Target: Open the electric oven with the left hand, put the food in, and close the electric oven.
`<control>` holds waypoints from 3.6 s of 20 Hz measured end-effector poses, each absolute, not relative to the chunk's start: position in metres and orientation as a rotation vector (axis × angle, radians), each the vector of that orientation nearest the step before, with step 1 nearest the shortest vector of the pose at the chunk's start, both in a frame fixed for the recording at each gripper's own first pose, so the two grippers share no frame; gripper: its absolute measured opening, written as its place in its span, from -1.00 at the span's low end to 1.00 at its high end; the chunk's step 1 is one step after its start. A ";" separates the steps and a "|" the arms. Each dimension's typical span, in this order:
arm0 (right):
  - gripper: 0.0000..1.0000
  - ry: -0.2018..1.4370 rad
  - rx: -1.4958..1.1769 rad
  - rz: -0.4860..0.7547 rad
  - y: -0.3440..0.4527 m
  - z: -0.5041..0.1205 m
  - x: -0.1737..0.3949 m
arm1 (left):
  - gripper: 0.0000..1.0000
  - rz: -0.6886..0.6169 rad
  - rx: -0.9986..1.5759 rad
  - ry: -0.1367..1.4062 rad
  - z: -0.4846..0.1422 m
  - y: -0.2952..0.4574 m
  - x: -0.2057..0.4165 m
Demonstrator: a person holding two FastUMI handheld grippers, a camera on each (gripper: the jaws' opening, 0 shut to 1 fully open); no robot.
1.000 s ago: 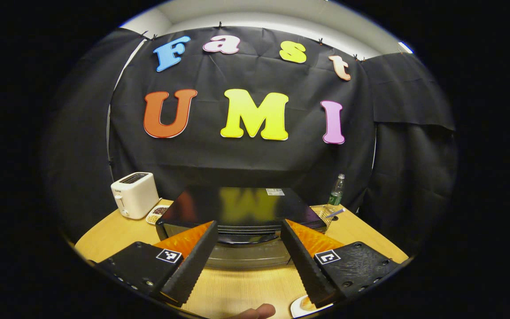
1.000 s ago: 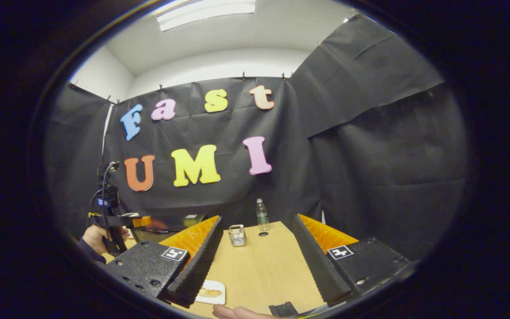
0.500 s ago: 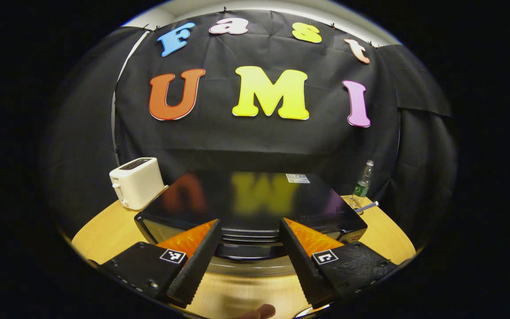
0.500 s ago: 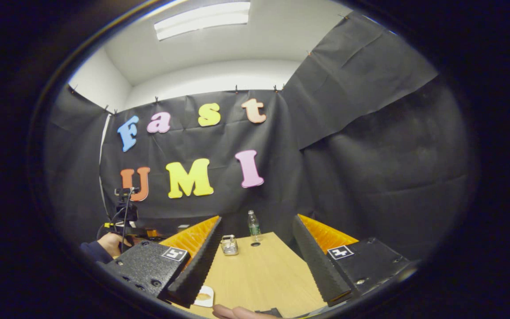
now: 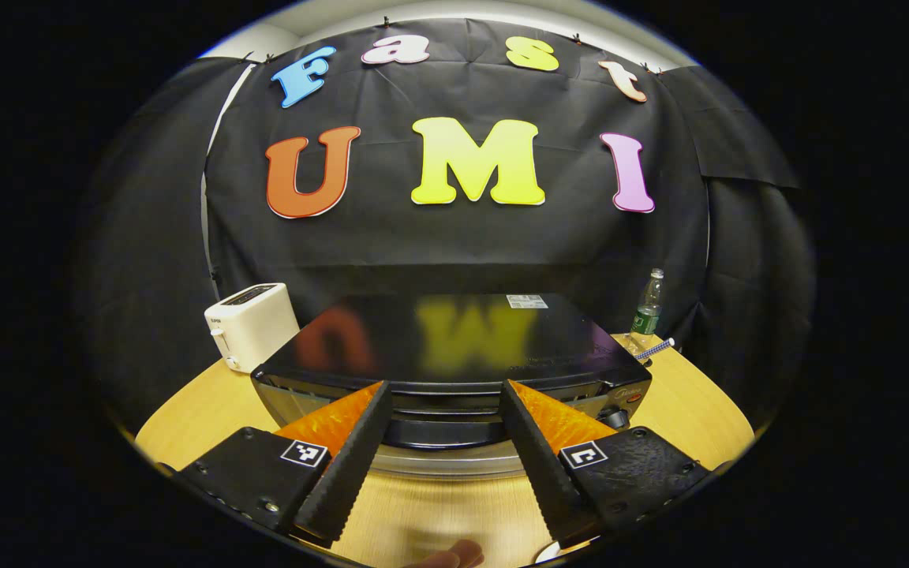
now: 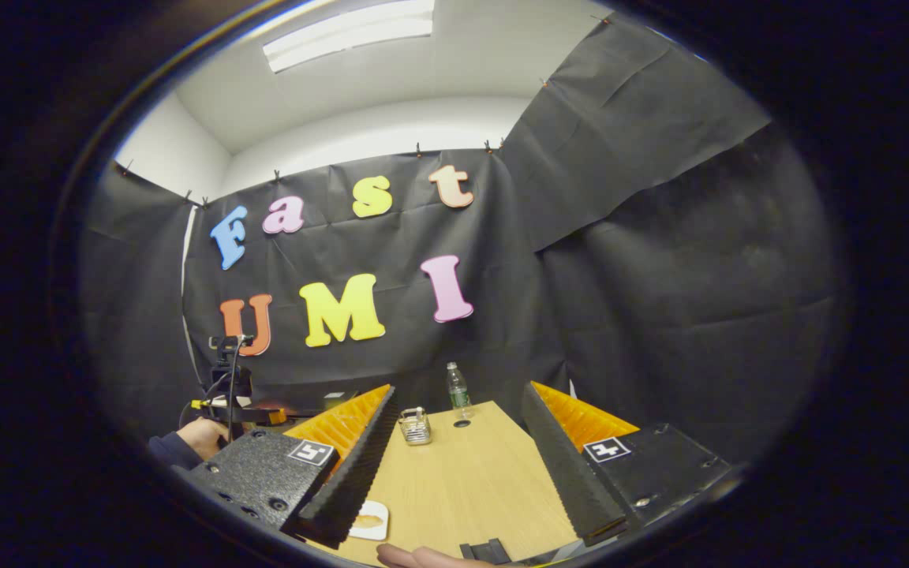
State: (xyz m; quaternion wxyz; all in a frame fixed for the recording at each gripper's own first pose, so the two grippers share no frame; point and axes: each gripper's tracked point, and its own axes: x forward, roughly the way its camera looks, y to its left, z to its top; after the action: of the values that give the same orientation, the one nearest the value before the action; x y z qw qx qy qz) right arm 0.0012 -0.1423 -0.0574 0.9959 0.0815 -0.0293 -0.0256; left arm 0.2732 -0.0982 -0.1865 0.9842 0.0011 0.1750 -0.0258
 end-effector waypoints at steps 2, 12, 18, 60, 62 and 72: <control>0.92 -0.055 0.169 -0.035 -0.133 -0.056 -0.002 | 0.84 -0.056 0.018 0.337 -0.187 -0.097 0.262; 0.92 -0.039 0.161 0.010 -0.099 -0.058 -0.002 | 0.84 -0.089 0.032 0.286 -0.220 -0.098 0.187; 0.92 0.017 0.172 0.029 -0.081 -0.074 0.012 | 0.85 -0.091 0.033 0.307 -0.247 -0.094 0.157; 0.89 0.707 -0.262 0.469 0.101 -0.377 0.090 | 0.84 -0.141 -0.047 0.173 -0.157 -0.041 0.017; 0.79 0.724 -0.278 0.471 0.105 -0.386 0.092 | 0.86 -0.134 -0.043 0.178 -0.158 -0.036 0.018; 0.12 0.667 -0.169 0.467 0.110 -0.356 0.082 | 0.86 -0.158 -0.043 0.184 -0.163 -0.037 0.028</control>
State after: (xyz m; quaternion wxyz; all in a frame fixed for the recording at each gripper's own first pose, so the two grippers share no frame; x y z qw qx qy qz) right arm 0.0815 0.1098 -0.3558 0.9149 -0.0821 0.3238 0.2267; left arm 0.0276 -0.0368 -0.1626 0.9924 -0.0216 0.0920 -0.0787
